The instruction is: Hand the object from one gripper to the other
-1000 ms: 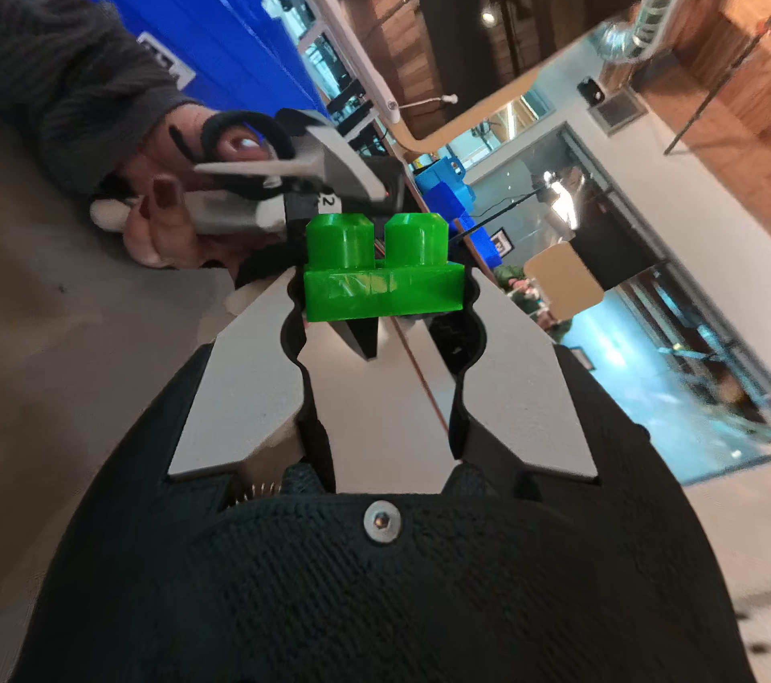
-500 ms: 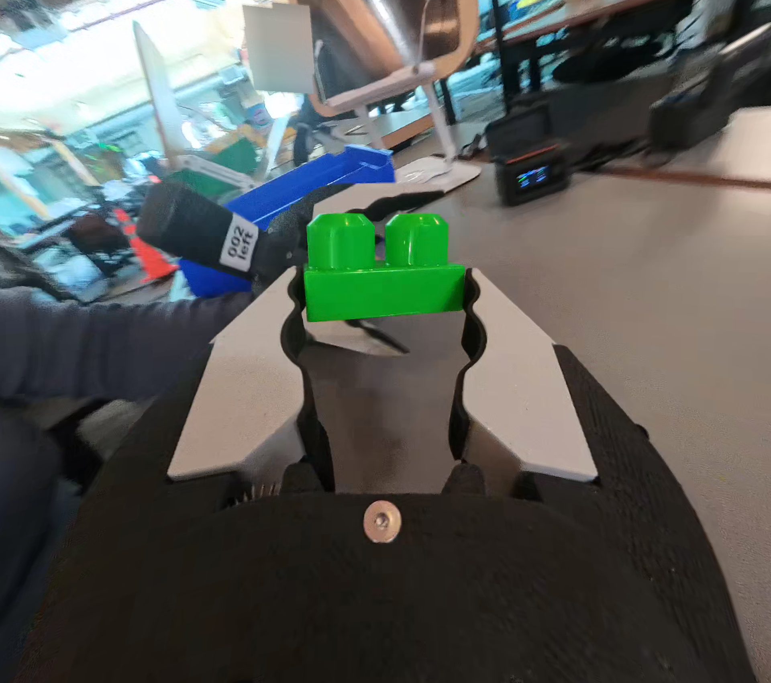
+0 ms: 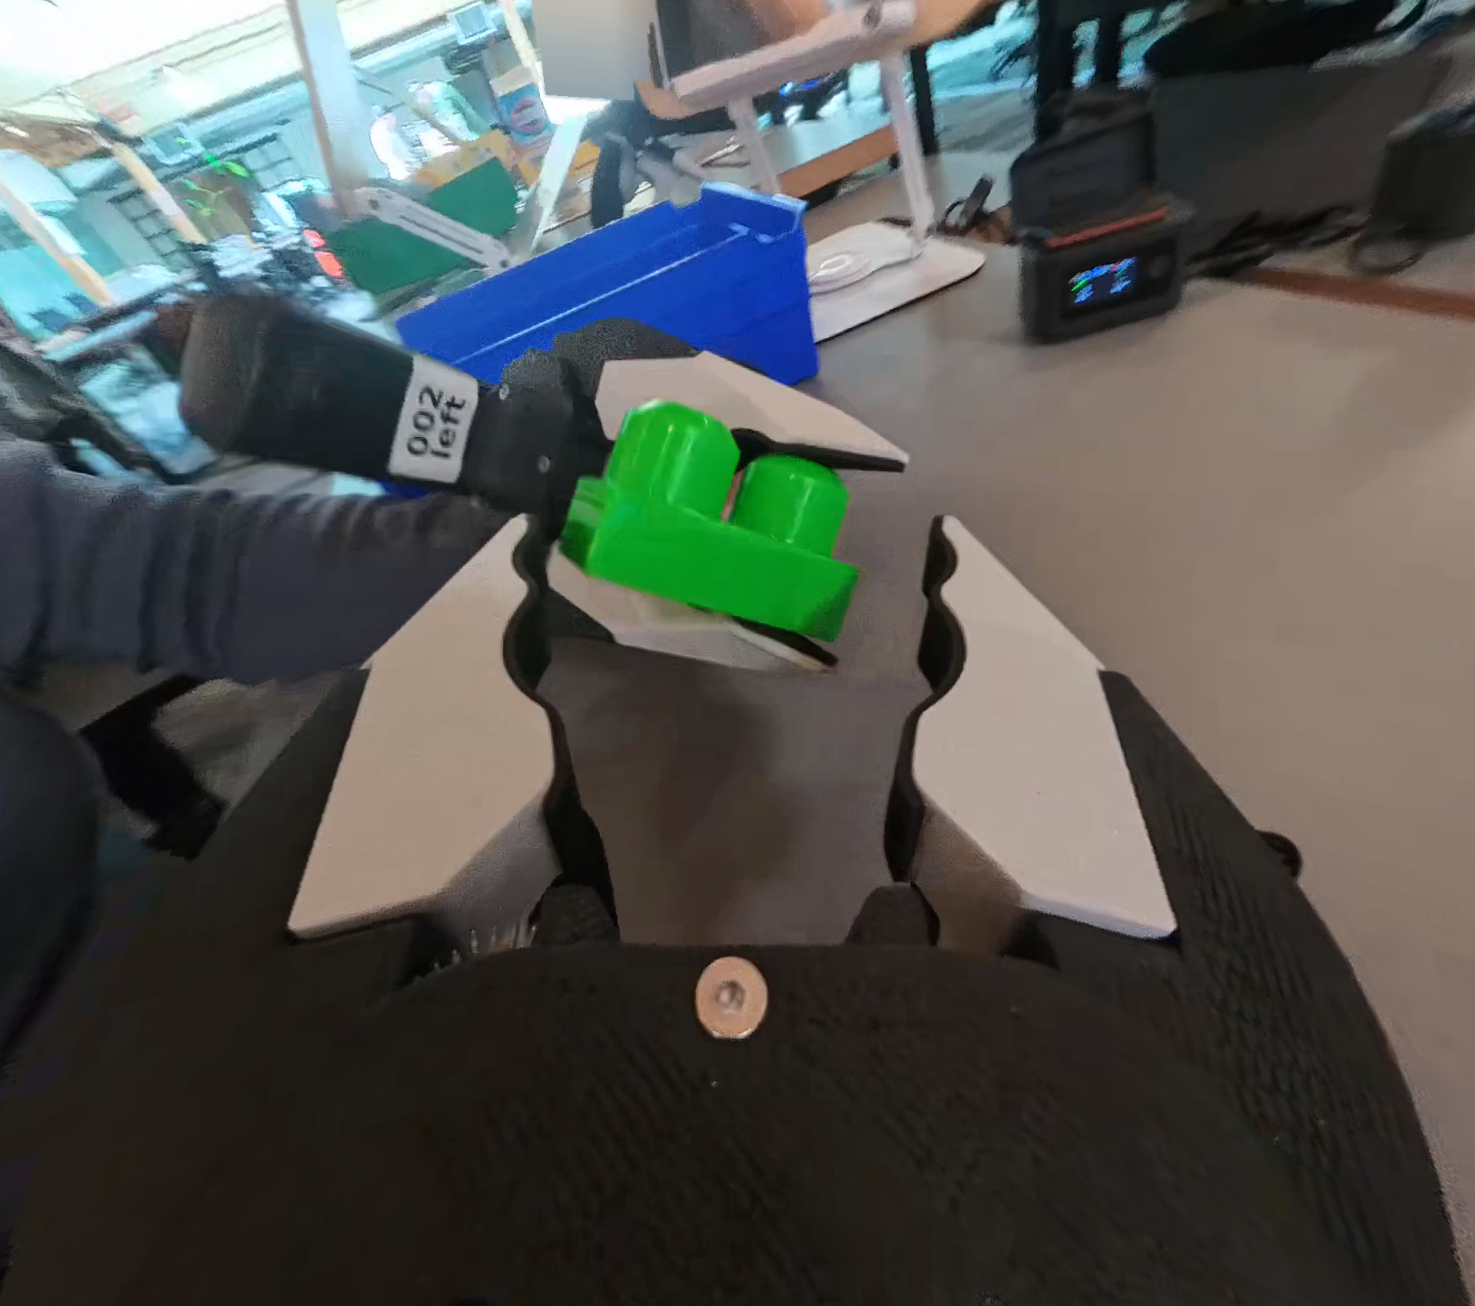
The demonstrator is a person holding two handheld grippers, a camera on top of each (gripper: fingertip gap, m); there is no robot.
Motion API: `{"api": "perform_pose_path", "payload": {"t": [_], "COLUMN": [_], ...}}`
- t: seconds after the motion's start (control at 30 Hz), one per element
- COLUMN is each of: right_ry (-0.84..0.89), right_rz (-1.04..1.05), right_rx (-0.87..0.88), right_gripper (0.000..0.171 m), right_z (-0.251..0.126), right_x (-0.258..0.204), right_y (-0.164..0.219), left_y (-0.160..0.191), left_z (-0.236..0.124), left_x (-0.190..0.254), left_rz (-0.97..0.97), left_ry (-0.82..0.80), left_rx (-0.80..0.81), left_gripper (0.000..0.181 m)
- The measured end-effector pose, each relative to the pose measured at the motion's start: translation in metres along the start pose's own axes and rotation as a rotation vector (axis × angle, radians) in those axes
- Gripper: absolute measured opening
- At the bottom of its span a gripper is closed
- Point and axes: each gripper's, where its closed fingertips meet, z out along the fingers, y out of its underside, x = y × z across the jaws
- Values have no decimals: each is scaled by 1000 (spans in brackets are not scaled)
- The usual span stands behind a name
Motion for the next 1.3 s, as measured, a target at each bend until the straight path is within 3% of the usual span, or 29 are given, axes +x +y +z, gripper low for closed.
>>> {"api": "perform_pose_path", "payload": {"t": [0.2,0.4,0.6,0.77,1.07,1.13,1.23,1.3], "right_ry": [174,209,447,553,611,625,630,620], "right_rz": [-411,-715,-1140,-1316,-1244,-1237,-1148,-1080], "right_rx": [138,147,16,14,64,79,35,55], "right_gripper": [96,99,100,77,54,39,36,36], "right_z": [-18,-6,5,17,16,14,9,0], "right_x": [-2,-21,-8,-16,-14,-14,-3,1], "right_y": [-33,-29,-18,-21,-29,-31,-32,-36], "left_y": [-4,-23,-36,-39,-47,-50,-41,-37], "left_z": [-6,-20,-33,-34,-25,-24,-14,-15], "left_x": [3,2,-14,-22,-14,-9,-17,-29], "left_rz": [-617,-1011,-1303,-1380,-1400,-1391,-1319,-1119], "left_ry": [316,582,740,739,725,737,564,361], "left_rx": [106,257,416,481,506,497,462,459], "left_gripper": [42,42,42,42,43,43,43,56]}}
